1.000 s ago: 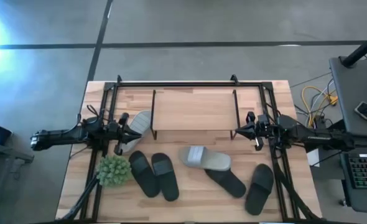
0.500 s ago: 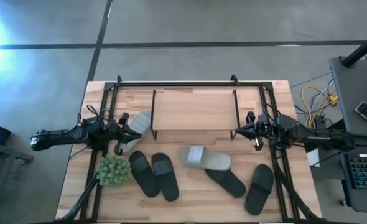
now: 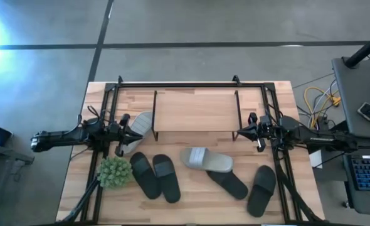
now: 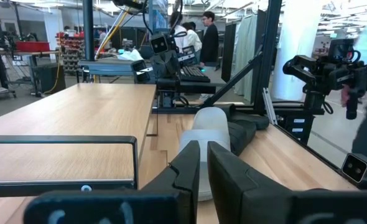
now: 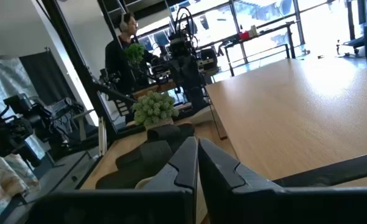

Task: Pick and place slides into the shelf

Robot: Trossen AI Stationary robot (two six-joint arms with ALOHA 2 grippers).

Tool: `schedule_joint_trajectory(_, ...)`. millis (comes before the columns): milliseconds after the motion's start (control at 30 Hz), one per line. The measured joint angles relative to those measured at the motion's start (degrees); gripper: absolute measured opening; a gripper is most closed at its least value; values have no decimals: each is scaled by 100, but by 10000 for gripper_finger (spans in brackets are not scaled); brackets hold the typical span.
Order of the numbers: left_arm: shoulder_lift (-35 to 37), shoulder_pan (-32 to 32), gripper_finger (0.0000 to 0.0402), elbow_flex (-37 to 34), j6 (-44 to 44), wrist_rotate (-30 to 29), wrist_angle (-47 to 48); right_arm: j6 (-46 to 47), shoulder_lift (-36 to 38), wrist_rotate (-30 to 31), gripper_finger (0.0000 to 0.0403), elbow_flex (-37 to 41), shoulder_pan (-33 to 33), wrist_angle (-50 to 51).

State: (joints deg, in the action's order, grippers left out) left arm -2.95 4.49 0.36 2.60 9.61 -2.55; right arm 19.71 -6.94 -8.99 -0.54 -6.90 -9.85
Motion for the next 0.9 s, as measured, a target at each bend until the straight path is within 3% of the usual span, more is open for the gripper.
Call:
schedule_joint_trajectory(67,1,0,17,0,1,1,-2,612,-6,-2,9,2,0,-263)
schedule_joint_trajectory(167,-1,-2,17,0,0,0,0,3136,20,-5,9,2,0,-736)
schedule_joint_trajectory(233,1,0,17,0,1,0,0,4191,0,326,9,2,0,-953)
schedule_joint_trajectory(400,-1,-2,17,0,0,1,0,4770,3,1344,9,3,-3,-1303)
schedule_joint_trajectory(433,1,-2,17,0,1,0,0,4957,-1,1269,9,4,-4,-1688)
schedule_joint_trajectory(533,-1,-2,17,0,0,1,0,4538,-170,184,9,-107,82,-3503)
schedule_joint_trajectory(600,0,-2,17,0,0,0,0,4224,-293,-380,9,-470,182,-4039)
schedule_joint_trajectory(667,-12,-2,17,0,1,2,0,3651,-464,-866,9,-1088,278,-3477)
schedule_joint_trajectory(767,-1,-2,17,0,1,2,0,2719,-882,-1132,9,-2302,421,-610)
schedule_joint_trajectory(900,1,-2,17,0,-1,1,0,1847,-1899,-375,9,-3937,671,3496)
